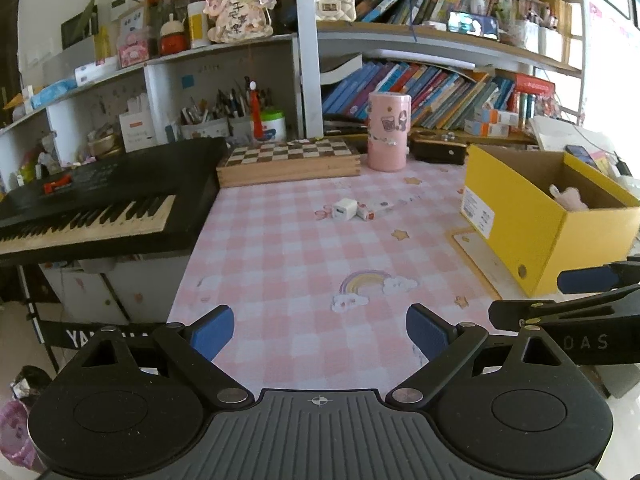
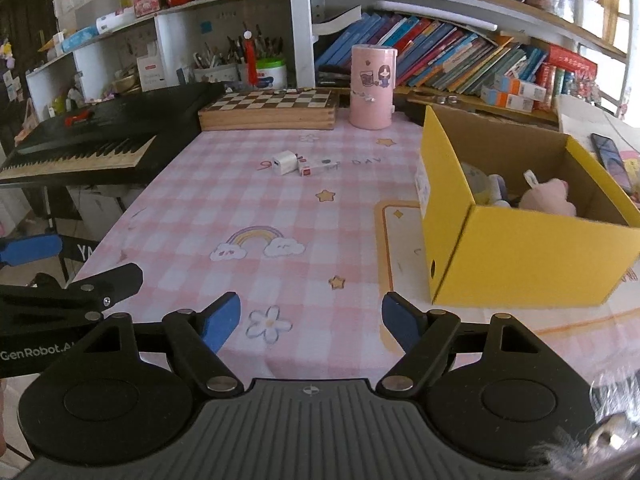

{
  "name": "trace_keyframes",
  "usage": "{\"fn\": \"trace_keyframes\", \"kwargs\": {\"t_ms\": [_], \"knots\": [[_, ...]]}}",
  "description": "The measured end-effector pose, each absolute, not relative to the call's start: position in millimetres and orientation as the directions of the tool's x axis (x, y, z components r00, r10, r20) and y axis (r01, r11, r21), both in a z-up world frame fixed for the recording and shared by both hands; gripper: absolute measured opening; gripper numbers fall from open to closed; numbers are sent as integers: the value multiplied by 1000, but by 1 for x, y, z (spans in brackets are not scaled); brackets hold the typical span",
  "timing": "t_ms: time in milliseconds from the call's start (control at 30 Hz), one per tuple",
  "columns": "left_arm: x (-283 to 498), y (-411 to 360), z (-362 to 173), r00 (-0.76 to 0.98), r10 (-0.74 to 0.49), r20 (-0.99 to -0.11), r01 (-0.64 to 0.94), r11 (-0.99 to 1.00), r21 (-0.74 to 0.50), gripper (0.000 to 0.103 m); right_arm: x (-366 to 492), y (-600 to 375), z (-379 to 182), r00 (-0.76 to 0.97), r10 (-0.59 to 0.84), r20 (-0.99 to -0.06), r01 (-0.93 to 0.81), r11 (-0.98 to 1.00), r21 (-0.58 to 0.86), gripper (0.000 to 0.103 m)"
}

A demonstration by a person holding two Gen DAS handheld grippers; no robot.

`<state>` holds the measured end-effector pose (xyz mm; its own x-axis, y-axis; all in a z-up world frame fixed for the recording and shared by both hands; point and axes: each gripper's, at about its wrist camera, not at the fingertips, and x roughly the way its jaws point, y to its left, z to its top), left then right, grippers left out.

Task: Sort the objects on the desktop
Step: 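Move the right tool to the small white box and grasp it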

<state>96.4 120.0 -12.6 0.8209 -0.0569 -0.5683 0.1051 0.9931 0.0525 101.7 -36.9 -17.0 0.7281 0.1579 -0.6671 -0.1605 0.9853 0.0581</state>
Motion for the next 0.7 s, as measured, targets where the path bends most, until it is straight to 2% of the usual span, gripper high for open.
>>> {"fn": "trace_keyframes", "kwargs": {"t_ms": [367, 700], "knots": [[163, 106, -13, 809, -17, -588, 41, 999, 28, 95, 177, -51, -15, 726, 195, -660, -210, 976, 57, 73], [219, 98, -8, 816, 36, -576, -31, 999, 18, 95, 251, -59, -15, 698, 217, -683, -175, 976, 132, 73]]}}
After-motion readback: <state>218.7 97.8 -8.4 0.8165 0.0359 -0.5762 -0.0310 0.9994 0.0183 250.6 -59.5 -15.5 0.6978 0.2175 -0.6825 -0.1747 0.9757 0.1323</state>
